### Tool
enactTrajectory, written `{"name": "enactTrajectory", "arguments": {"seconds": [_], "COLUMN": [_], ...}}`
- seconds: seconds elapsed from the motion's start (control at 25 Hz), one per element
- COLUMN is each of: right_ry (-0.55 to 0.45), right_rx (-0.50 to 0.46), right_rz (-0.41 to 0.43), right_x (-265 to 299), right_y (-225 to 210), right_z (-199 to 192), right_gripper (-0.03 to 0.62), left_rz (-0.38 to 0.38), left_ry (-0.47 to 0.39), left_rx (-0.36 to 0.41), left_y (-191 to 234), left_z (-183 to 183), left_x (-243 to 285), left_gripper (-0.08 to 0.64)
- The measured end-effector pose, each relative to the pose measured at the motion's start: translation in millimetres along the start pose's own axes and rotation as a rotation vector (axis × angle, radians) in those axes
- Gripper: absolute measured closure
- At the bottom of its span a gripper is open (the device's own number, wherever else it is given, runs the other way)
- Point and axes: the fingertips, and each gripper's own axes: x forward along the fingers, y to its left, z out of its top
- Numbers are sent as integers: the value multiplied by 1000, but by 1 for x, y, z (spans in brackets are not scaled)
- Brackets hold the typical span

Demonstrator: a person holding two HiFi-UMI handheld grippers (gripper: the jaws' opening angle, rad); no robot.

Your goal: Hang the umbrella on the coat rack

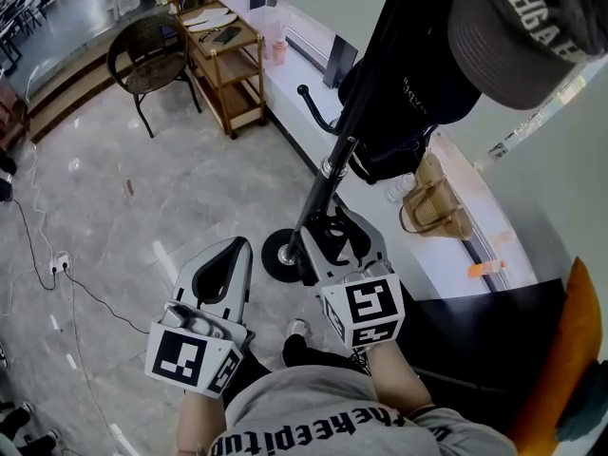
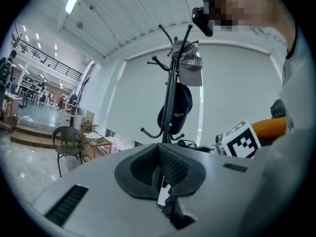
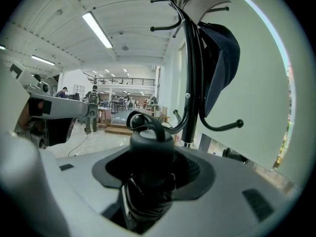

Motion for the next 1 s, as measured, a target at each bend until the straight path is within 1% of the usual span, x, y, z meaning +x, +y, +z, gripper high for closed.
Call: {"name": "enactTrajectory", "arguments": {"seconds": [0.48, 1.0], "right_ry": [32, 63], "right_rx": [-13, 0], "right_rz": [-11, -12], "right_x": [11, 29], "right_y": [-7, -17], "right_z": [-5, -12], "right_gripper": [357, 356], "left_rz": [9, 42], "left_ry": [6, 4], "left_rx": [10, 15], "left_y": [-1, 9], "left_z": [0, 3], "left_x": [4, 9], "left_gripper": [545, 545]}}
